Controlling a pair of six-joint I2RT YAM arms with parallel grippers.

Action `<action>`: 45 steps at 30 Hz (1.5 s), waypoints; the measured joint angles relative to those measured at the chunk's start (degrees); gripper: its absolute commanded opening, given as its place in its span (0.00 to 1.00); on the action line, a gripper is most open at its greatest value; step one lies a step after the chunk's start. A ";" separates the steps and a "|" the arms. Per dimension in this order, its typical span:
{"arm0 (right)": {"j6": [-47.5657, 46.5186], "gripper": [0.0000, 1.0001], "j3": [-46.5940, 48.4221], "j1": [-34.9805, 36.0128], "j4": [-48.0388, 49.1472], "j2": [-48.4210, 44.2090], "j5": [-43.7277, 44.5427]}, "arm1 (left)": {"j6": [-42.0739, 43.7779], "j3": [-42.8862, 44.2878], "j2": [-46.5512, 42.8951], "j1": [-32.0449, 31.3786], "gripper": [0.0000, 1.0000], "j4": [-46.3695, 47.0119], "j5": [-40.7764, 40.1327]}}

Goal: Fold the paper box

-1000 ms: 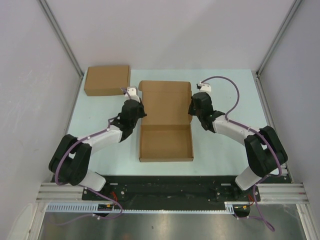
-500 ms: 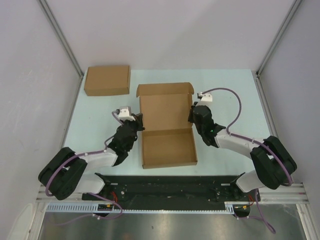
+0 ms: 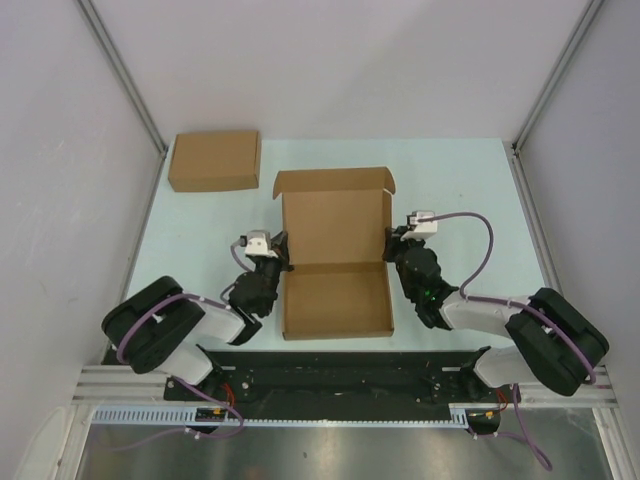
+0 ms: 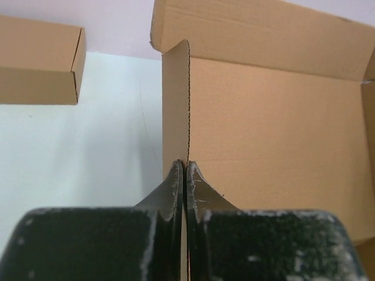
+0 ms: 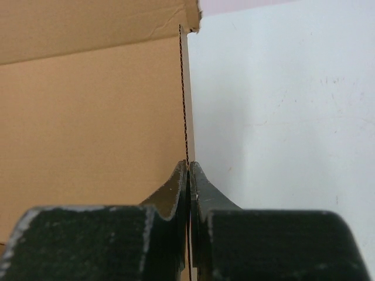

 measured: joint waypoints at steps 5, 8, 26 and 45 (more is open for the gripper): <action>-4.24 0.00 -3.13 2.56 9.70 2.14 3.50 | 5.90 1.90 2.47 -2.05 0.00 0.92 -1.99; -7.50 0.00 -4.59 5.11 18.10 5.70 7.80 | 10.88 2.73 3.87 -3.30 0.00 1.88 -3.10; -18.56 0.00 -1.51 7.80 39.04 21.55 16.24 | 20.70 8.92 7.23 -1.14 0.00 -2.75 -1.33; -23.32 0.00 4.11 1.90 28.98 18.84 7.78 | 22.43 17.79 7.78 3.93 0.02 -5.95 4.61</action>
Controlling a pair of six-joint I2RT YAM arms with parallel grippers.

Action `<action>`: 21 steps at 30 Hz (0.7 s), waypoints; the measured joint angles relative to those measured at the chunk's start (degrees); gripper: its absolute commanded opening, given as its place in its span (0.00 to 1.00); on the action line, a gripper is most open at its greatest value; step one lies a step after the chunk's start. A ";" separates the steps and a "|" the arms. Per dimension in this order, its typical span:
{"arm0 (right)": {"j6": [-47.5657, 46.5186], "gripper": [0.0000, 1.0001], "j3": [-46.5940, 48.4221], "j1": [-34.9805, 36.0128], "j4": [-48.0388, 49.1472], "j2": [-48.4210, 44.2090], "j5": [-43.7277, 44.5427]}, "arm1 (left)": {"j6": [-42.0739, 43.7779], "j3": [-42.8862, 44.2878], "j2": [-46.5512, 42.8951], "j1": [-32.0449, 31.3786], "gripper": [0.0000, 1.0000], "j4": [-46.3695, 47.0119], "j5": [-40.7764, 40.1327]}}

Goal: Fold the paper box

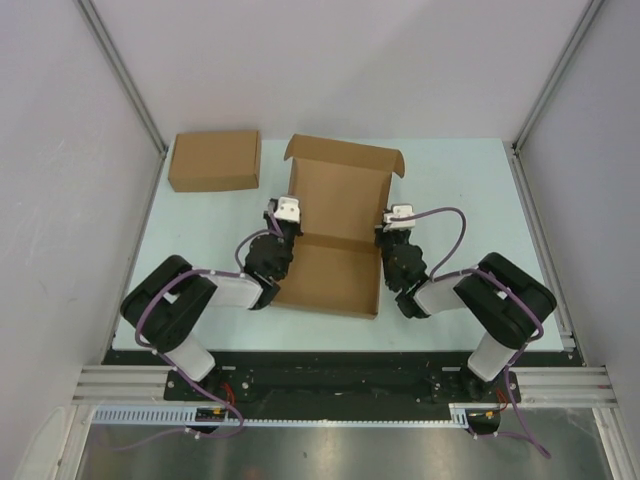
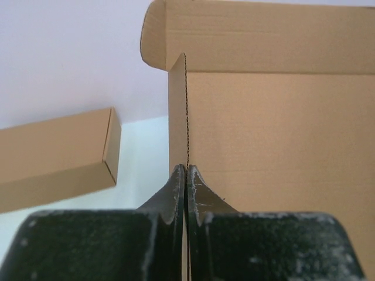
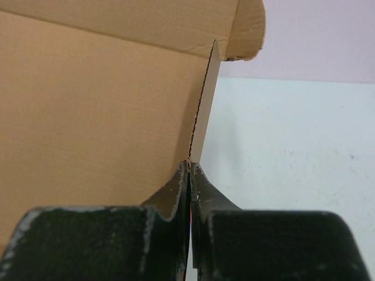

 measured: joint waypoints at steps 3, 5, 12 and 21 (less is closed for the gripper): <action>-1.22 0.00 3.23 -1.66 -0.61 0.07 -1.18 | -0.55 3.56 1.42 1.55 0.02 0.15 0.85; -1.70 0.00 5.88 -3.28 -0.63 0.35 -2.45 | -1.03 6.14 3.06 2.80 0.04 0.26 1.60; -1.95 0.00 15.41 -7.98 -0.35 5.92 -7.10 | -4.94 16.81 11.21 7.96 0.08 0.92 5.31; -0.11 0.00 16.24 -9.16 -0.98 13.64 -7.91 | -8.90 14.43 17.66 9.11 0.08 0.90 6.25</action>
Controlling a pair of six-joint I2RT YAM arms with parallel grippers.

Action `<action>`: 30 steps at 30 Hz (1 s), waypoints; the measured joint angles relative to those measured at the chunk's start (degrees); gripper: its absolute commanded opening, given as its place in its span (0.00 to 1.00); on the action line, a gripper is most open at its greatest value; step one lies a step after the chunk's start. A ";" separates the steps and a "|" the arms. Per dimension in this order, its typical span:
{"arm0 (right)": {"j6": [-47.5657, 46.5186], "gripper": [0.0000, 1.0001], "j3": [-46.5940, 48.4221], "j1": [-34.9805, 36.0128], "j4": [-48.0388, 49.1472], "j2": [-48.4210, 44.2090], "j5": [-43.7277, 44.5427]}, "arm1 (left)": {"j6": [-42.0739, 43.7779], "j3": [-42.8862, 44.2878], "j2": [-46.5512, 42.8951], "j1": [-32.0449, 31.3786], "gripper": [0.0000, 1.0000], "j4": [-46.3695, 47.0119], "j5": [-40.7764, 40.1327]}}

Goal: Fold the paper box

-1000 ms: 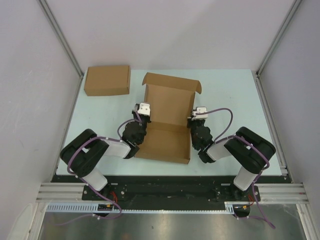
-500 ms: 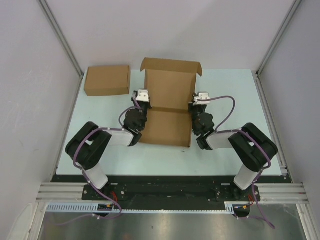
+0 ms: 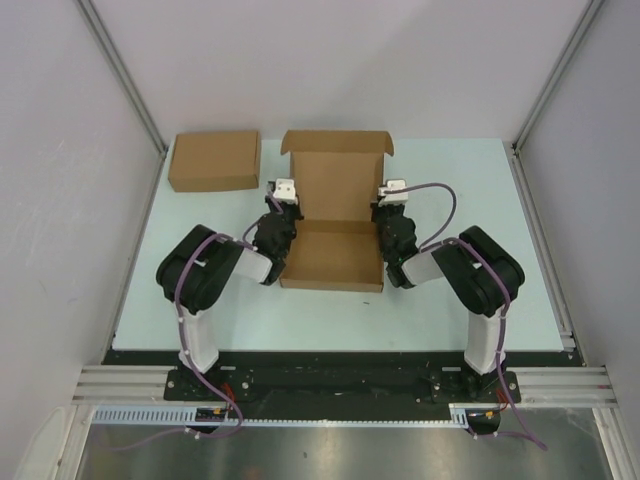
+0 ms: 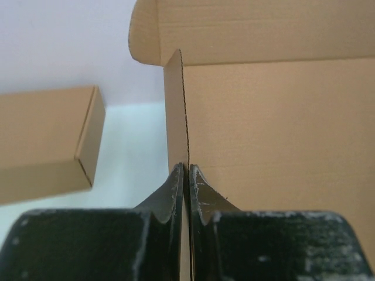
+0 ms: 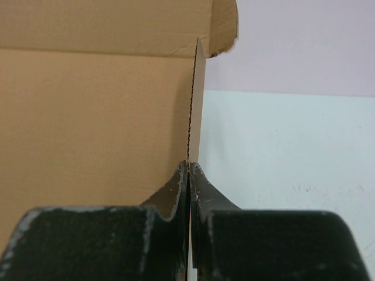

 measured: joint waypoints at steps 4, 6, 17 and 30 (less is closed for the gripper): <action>0.07 0.00 -0.72 0.81 0.79 1.09 0.20 | -1.66 -3.32 -0.35 0.00 0.07 1.77 0.02; 0.09 0.00 -1.42 1.27 1.75 1.09 0.37 | -2.16 -4.61 -1.07 0.00 0.07 2.56 0.04; 1.55 0.00 -6.93 4.52 6.21 -0.96 2.45 | -3.85 -12.11 -7.13 -0.11 0.06 2.89 1.92; 3.08 0.56 -13.25 8.52 2.56 -8.57 2.89 | -2.99 -16.65 -14.40 -2.38 0.07 0.28 3.21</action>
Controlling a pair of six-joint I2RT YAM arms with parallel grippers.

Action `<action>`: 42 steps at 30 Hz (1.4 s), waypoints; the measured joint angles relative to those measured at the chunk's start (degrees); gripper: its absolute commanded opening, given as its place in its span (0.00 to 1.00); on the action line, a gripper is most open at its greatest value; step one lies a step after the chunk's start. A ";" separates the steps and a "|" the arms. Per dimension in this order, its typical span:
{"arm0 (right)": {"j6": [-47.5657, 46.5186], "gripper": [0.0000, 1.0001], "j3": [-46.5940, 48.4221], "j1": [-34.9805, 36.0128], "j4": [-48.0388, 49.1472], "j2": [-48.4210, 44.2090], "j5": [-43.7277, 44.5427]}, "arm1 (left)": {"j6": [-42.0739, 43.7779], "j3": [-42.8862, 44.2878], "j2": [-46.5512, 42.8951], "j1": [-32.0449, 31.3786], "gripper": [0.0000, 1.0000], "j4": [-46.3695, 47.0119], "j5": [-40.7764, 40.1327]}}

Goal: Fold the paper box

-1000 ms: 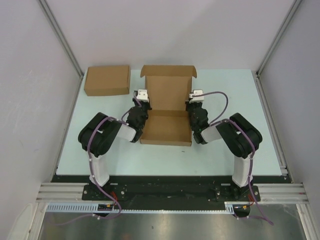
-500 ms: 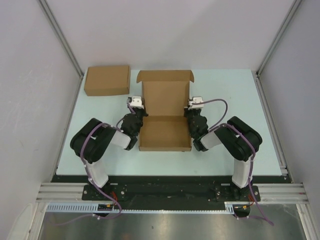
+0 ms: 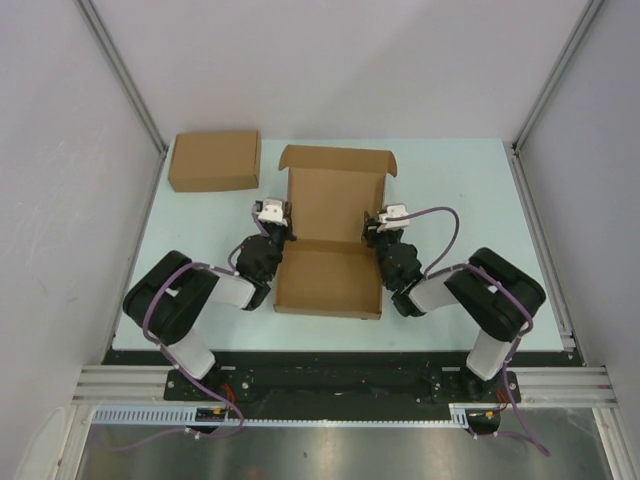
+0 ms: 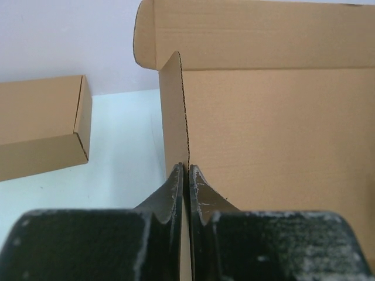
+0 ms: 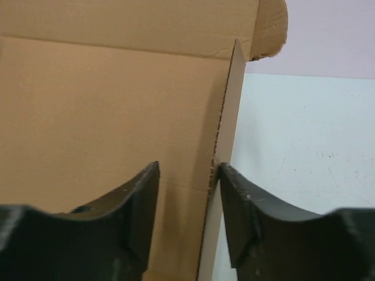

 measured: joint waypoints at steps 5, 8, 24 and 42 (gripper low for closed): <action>1.70 0.62 -0.22 0.11 -4.63 -9.46 -1.53 | 0.50 -0.28 -2.05 -0.39 0.07 0.13 0.37; 3.41 0.67 0.92 -0.44 -10.08 -14.75 -2.47 | 0.48 -0.28 -2.32 -0.70 0.06 0.13 0.39; 16.33 1.00 10.60 -10.88 -46.10 -25.14 -12.44 | 0.46 0.57 0.59 -2.14 0.06 -0.09 0.22; 24.30 0.74 18.01 -18.60 -63.69 -24.44 -21.16 | 0.50 1.31 1.27 -2.14 0.07 -0.09 0.24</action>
